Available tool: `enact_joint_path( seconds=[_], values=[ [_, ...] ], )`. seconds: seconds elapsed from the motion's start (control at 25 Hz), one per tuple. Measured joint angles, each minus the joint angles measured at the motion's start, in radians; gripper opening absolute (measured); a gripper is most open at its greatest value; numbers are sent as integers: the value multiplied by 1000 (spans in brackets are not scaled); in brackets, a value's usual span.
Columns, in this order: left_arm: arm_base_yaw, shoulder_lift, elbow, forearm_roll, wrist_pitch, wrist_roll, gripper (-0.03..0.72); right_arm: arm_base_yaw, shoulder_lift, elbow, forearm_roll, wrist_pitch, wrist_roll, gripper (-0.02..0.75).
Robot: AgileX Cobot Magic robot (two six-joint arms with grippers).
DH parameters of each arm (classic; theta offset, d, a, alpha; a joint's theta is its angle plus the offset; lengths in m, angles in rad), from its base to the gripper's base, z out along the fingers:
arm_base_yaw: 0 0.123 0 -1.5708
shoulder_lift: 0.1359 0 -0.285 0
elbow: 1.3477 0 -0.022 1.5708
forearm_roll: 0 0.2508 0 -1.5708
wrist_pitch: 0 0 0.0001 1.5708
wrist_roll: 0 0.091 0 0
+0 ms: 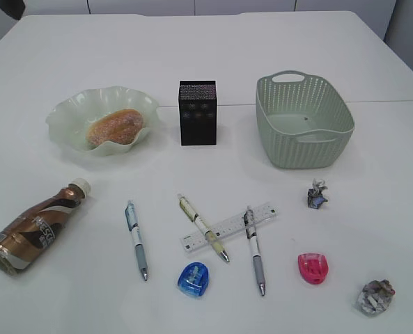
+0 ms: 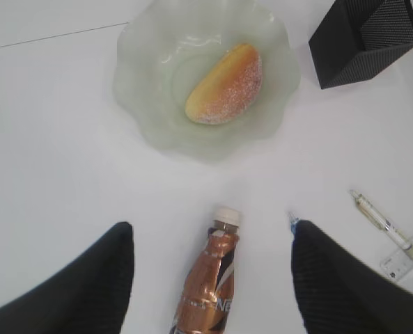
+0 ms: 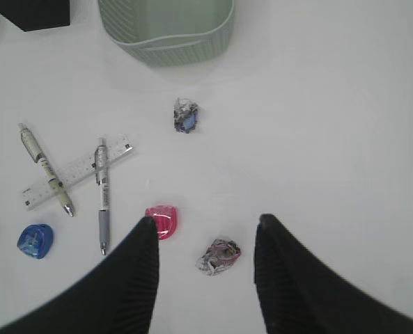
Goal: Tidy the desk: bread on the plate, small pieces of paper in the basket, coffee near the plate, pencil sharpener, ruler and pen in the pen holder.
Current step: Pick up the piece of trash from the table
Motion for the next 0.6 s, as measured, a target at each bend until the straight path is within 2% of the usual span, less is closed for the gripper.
enact_joint_path(
  seconds=[0.36, 0.6],
  values=[
    [0, -252, 167, -17, 6, 0, 499, 0, -8, 11, 37, 0, 41, 364],
    [0, -399, 289, -36, 8, -4, 497, 0, -17, 187, 91, 0, 79, 364]
  ],
)
